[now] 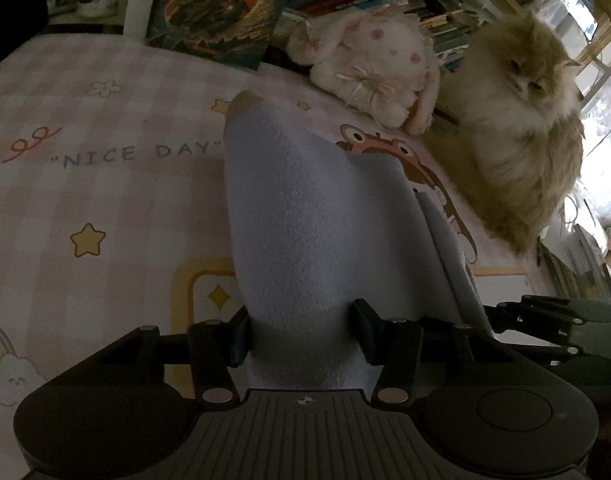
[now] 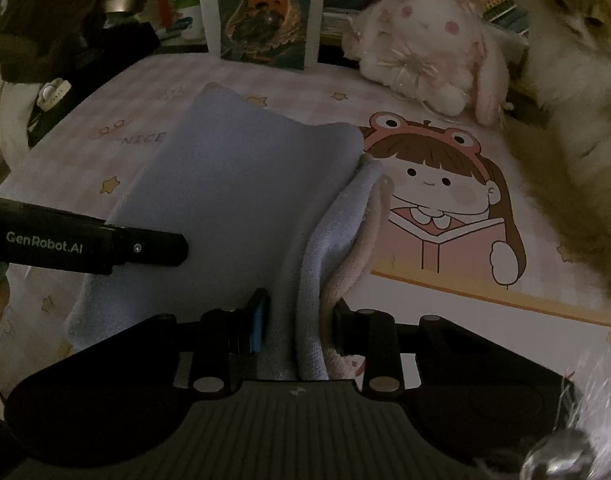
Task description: Fold clothes
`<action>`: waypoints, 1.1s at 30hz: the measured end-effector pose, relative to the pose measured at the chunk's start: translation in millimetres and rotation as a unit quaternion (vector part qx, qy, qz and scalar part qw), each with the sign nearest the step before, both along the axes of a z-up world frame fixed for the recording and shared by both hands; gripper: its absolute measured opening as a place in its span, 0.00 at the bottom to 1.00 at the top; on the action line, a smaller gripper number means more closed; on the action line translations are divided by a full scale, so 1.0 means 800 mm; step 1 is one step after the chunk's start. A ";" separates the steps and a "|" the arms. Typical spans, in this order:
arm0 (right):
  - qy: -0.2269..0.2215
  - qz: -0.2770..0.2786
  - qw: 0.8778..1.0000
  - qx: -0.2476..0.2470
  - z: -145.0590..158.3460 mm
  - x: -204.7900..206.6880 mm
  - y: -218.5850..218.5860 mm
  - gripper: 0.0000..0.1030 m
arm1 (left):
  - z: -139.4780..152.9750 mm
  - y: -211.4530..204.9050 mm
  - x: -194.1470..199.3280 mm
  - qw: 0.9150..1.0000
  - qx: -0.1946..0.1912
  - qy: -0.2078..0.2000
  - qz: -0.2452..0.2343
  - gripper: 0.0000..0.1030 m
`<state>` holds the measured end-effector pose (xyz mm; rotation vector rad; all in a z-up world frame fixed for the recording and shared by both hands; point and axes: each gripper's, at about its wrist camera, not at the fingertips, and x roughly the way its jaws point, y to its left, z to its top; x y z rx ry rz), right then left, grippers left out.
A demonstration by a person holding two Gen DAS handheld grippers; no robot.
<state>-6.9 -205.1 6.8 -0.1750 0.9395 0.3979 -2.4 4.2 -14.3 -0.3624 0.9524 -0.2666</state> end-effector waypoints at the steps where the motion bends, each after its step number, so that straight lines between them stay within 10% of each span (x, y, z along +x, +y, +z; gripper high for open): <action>1: 0.001 0.000 1.000 0.001 0.000 0.000 -0.001 0.29 | 0.000 0.000 0.001 1.000 -0.001 0.002 0.001 0.52; 13: 0.097 -0.081 0.980 0.154 -0.023 0.032 -0.059 0.53 | -0.024 0.023 0.020 0.995 -0.089 0.040 0.027 0.61; 17: 0.118 -0.098 0.967 0.203 -0.030 0.036 -0.070 0.44 | -0.024 0.019 0.018 0.996 -0.085 0.029 0.024 0.54; 22: 0.082 -0.071 0.975 0.194 -0.013 0.028 -0.061 0.26 | -0.006 0.010 0.009 0.999 -0.048 -0.016 0.006 0.45; 33: -0.045 -0.011 0.987 0.151 0.049 0.052 -0.018 0.25 | 0.048 0.028 0.046 0.993 -0.051 -0.108 -0.006 0.44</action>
